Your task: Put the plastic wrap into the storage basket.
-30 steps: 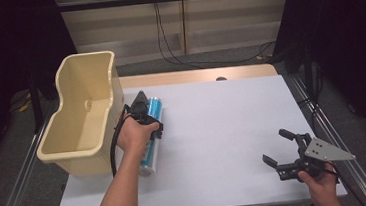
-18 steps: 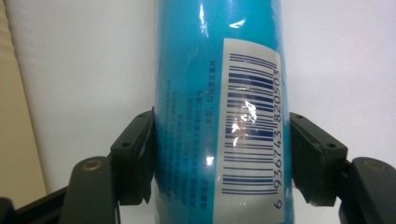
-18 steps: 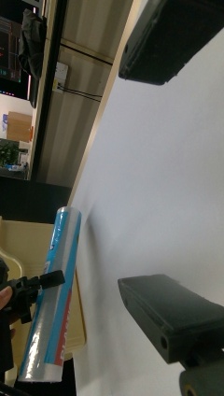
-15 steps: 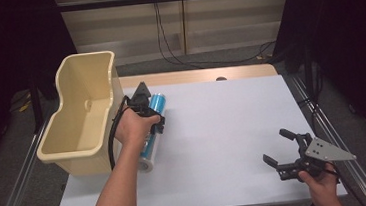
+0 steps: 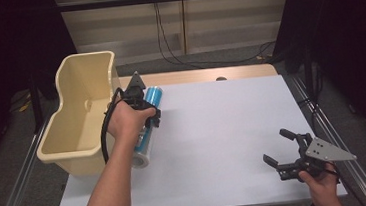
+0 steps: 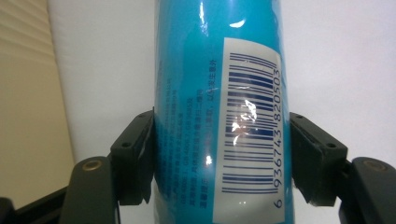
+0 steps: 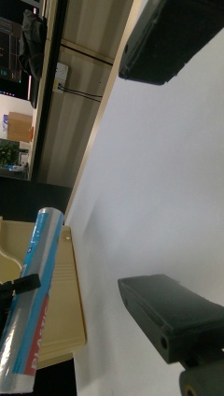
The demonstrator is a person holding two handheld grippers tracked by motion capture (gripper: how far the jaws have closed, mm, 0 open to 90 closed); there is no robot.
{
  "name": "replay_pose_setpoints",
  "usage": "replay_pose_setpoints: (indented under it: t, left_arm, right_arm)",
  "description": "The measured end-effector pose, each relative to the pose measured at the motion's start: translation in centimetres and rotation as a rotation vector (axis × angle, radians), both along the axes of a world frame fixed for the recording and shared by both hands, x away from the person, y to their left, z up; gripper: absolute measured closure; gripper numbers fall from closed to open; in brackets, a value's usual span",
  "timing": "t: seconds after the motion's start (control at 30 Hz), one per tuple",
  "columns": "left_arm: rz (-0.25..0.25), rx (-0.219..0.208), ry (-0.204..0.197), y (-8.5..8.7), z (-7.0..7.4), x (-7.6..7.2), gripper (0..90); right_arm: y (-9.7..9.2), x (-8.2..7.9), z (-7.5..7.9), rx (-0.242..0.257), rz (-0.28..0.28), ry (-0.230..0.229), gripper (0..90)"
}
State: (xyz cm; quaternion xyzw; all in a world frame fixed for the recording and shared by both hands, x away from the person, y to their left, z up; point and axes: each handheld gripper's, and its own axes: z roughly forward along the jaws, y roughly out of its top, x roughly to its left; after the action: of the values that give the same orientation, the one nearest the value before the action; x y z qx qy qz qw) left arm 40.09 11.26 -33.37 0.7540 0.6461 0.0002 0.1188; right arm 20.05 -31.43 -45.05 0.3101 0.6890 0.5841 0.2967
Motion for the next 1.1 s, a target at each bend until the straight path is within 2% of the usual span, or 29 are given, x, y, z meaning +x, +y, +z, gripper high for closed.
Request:
replay_pose_setpoints:
  t: [0.03,0.1,0.27,0.4,0.8,0.87,1.1]
  left_arm:
    - [0.005,0.004,-0.011,0.1,0.4,-0.1,32.6]
    - [-0.002,0.004,-0.003,0.2,0.7,0.0,32.6]
    - [0.01,-0.005,-0.016,0.7,1.7,-0.2,32.6]
    - [0.009,-0.007,-0.004,1.0,2.7,-0.1,32.6]
    - [0.022,-0.011,-0.017,2.0,5.4,-0.3,32.6]
    - [0.021,-0.011,-0.021,2.4,6.2,-0.3,32.6]
    - [0.046,-0.009,-0.035,3.6,7.4,-0.6,32.6]
  right_arm:
    - [0.0,0.0,0.0,-0.001,-0.001,-0.002,1.4]
    - [0.0,0.0,0.0,0.001,-0.001,-0.003,1.4]
    - [0.0,0.0,0.0,0.001,-0.005,-0.003,1.3]
    - [0.0,0.0,0.0,0.002,-0.003,-0.001,1.3]
    - [-0.1,0.0,0.0,-0.002,-0.007,-0.002,1.3]
    - [-0.1,0.1,0.0,-0.002,-0.008,-0.003,1.3]
    - [0.0,0.0,0.0,-0.001,-0.009,0.003,1.3]
